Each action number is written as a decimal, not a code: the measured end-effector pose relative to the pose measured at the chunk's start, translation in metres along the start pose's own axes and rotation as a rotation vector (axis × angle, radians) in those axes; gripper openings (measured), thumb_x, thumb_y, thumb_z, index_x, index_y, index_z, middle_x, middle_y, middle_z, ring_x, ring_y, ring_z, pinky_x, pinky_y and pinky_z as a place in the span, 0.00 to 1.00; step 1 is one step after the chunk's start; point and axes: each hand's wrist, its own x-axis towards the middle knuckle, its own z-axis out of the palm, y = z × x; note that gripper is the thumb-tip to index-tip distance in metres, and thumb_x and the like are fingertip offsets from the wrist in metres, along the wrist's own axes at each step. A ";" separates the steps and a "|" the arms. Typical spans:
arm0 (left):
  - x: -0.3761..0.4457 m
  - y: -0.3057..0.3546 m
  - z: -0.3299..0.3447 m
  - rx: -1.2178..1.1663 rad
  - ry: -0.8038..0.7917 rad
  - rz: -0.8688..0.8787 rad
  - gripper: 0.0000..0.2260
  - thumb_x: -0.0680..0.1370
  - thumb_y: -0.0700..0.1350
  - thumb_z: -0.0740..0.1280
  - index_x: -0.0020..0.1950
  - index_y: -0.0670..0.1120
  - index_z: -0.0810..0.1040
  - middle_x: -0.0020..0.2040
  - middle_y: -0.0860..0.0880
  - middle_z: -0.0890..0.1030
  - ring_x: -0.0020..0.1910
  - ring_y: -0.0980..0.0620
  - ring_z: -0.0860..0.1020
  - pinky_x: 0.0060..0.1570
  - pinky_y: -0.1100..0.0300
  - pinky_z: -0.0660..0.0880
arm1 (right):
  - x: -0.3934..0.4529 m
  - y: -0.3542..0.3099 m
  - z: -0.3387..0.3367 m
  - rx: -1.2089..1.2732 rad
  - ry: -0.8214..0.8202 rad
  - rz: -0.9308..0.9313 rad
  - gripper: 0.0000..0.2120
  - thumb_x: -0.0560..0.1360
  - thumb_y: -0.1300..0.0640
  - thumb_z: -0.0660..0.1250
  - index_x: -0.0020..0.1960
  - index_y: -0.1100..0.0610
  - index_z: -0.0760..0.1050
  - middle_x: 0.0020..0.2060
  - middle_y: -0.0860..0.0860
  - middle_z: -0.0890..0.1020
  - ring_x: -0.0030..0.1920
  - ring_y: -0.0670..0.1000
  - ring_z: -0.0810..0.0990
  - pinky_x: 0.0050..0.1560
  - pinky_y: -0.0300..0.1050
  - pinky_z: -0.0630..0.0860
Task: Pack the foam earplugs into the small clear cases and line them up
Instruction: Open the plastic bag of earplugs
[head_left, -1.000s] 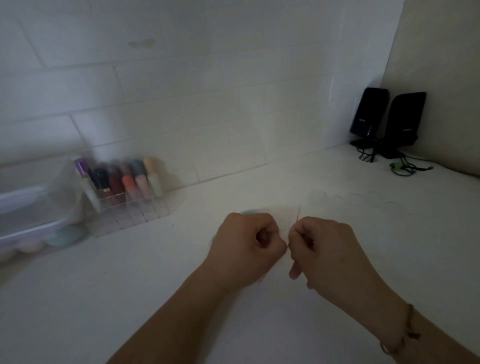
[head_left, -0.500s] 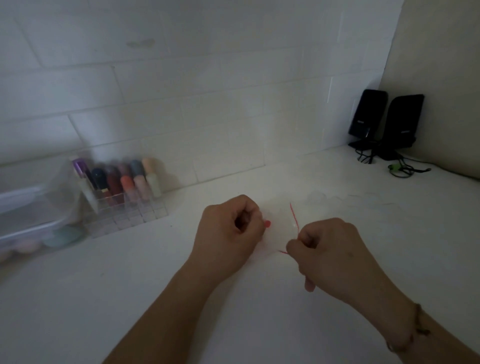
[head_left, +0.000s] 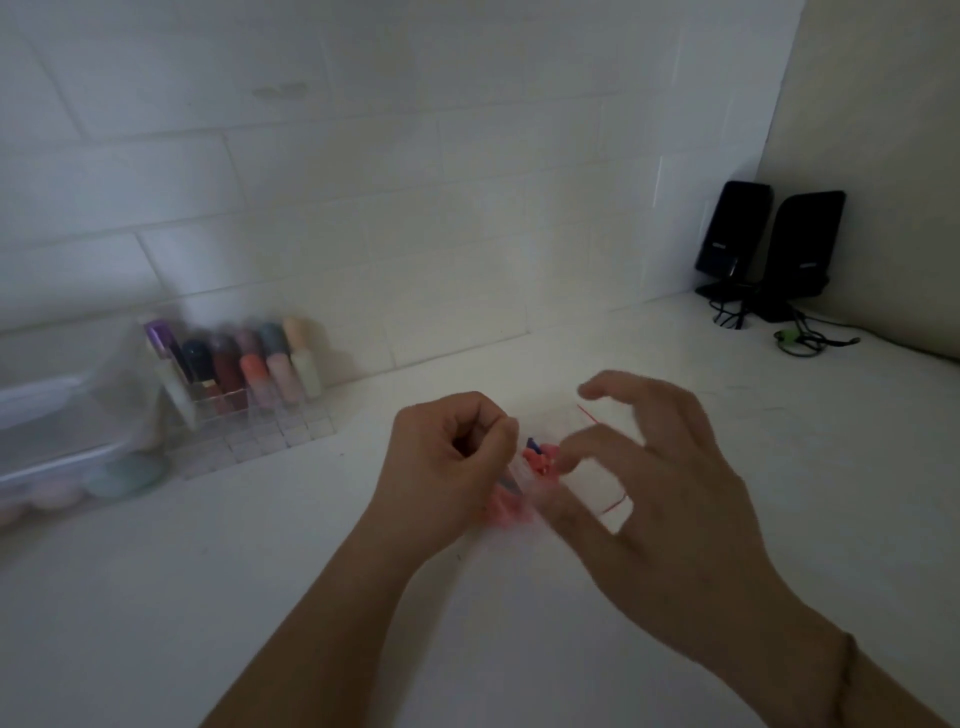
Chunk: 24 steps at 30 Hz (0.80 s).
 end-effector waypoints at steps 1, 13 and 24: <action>0.001 0.000 -0.001 -0.015 0.010 -0.005 0.12 0.74 0.38 0.67 0.30 0.46 0.76 0.24 0.52 0.73 0.23 0.59 0.68 0.26 0.67 0.66 | -0.001 -0.001 0.002 -0.040 -0.034 -0.040 0.18 0.73 0.33 0.61 0.44 0.45 0.79 0.63 0.47 0.74 0.66 0.51 0.68 0.53 0.50 0.75; 0.005 -0.004 -0.004 -0.051 -0.001 0.036 0.14 0.76 0.49 0.65 0.34 0.43 0.77 0.25 0.53 0.72 0.25 0.59 0.68 0.28 0.66 0.66 | -0.003 0.010 0.003 0.085 -0.128 -0.109 0.15 0.74 0.38 0.60 0.37 0.43 0.80 0.66 0.47 0.73 0.75 0.56 0.57 0.70 0.59 0.59; 0.032 -0.062 0.003 0.482 -0.274 -0.297 0.20 0.71 0.67 0.52 0.32 0.58 0.77 0.34 0.55 0.79 0.47 0.42 0.77 0.55 0.43 0.73 | 0.010 0.048 -0.017 0.051 -0.251 0.335 0.36 0.66 0.24 0.42 0.35 0.46 0.81 0.43 0.36 0.80 0.53 0.46 0.76 0.52 0.44 0.71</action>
